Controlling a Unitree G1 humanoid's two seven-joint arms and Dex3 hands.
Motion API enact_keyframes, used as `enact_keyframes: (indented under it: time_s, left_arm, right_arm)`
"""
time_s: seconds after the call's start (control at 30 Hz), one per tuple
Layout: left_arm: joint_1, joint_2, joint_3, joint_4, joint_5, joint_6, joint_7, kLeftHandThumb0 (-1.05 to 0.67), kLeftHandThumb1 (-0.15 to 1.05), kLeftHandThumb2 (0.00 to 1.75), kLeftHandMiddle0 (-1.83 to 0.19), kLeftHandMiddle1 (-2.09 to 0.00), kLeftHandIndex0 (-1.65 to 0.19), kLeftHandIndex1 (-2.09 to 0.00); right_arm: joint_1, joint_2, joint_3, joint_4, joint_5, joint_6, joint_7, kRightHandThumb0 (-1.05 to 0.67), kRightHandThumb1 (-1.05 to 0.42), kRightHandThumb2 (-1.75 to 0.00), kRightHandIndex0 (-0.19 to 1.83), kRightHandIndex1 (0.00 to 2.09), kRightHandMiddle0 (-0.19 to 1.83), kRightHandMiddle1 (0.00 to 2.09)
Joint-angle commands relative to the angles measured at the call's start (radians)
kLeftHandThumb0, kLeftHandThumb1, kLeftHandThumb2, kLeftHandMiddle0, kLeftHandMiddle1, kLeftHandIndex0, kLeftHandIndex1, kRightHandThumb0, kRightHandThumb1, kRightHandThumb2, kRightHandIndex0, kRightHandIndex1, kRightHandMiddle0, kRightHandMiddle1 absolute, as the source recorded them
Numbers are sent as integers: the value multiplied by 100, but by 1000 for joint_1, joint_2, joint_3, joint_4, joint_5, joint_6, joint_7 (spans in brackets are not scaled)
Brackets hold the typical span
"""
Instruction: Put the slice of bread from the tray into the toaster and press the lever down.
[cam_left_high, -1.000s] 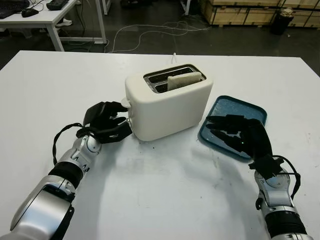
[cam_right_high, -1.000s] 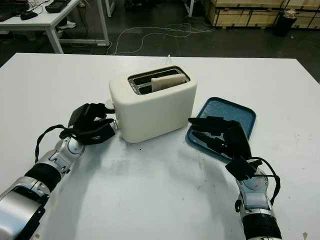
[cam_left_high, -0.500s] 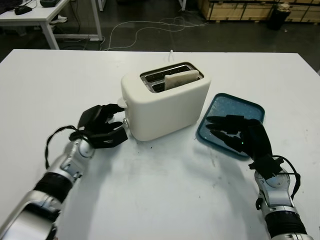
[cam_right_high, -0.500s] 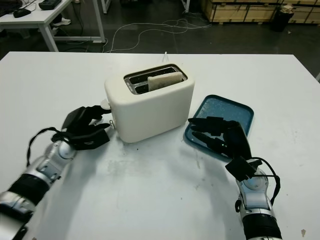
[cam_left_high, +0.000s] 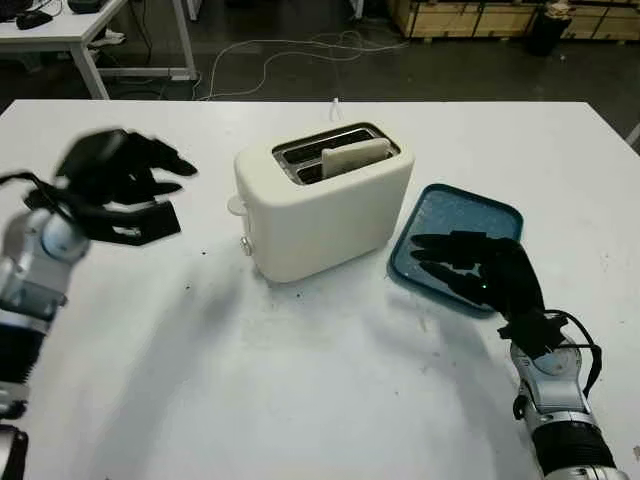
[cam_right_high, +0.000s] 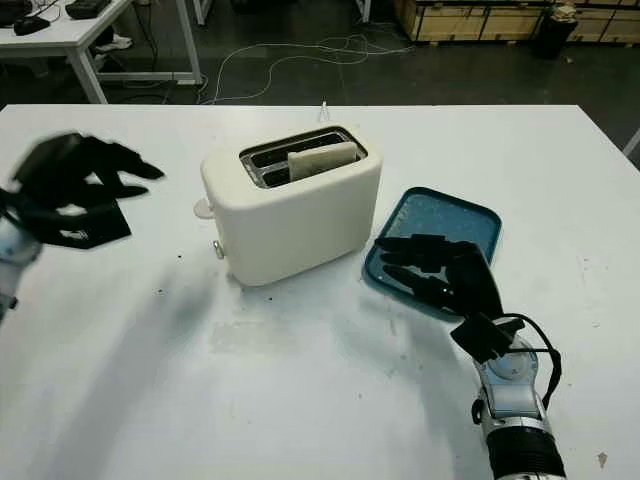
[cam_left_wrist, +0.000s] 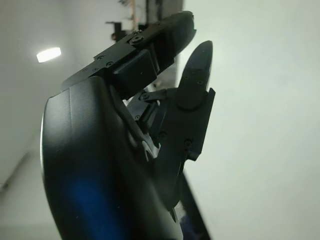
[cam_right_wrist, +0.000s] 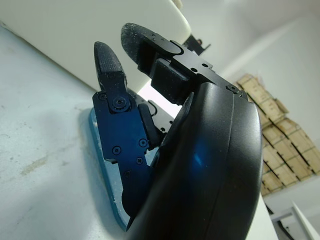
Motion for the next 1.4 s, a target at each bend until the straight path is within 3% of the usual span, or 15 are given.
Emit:
enact_keyframes:
  time_s: [0.0,0.23,0.37,0.67,0.7,0.8,0.9,1.2,1.37]
  left_arm:
    - [-43,23,10,5,29,-7,0,-34,78,0,-88,-128,-129,-5]
    - [-138,69,-18,-13,30,-72,-139,-33,79,1,-95,-123,-131,-5]
    - [-182,68,-59,-40,-16,-130,-305,-36,84,0,-104,-96,-130,-2]
    - [-194,15,-105,-70,-51,-261,-428,-46,80,0,-116,-51,-135,-2]
    - [-197,9,-109,-69,-52,-267,-439,-45,78,0,-121,-51,-136,-2]
    - [-202,-11,-116,-68,-47,-269,-464,-44,74,0,-116,-91,-139,-2]
    - [-203,-23,-121,-48,-29,-306,-450,-44,74,0,-114,-106,-141,-2]
    - [-194,-38,-137,34,77,-412,-330,-39,77,0,-106,-122,-142,-1]
    - [-199,-24,-149,64,207,-451,-209,-42,78,0,-105,-123,-140,0]
  right_arm:
    - [-6,-6,5,0,-3,1,3,-37,-88,0,113,0,106,0]
    - [-3,-7,6,-11,-3,7,4,-36,-88,0,113,0,106,0]
    - [0,-10,8,-16,-11,13,2,-37,-88,0,113,0,106,0]
    - [7,-13,10,-22,-15,18,2,-37,-88,0,113,0,106,0]
    - [9,-14,10,-23,-17,19,1,-37,-88,0,113,0,106,0]
    - [12,-14,12,-27,-17,24,3,-37,-88,0,113,0,106,0]
    - [14,-12,13,-26,-13,24,5,-37,-89,0,113,0,106,0]
    - [22,-16,16,-38,-13,41,5,-39,-89,0,114,0,106,0]
    - [20,-17,19,-36,-13,33,11,-38,-89,0,114,1,106,0]
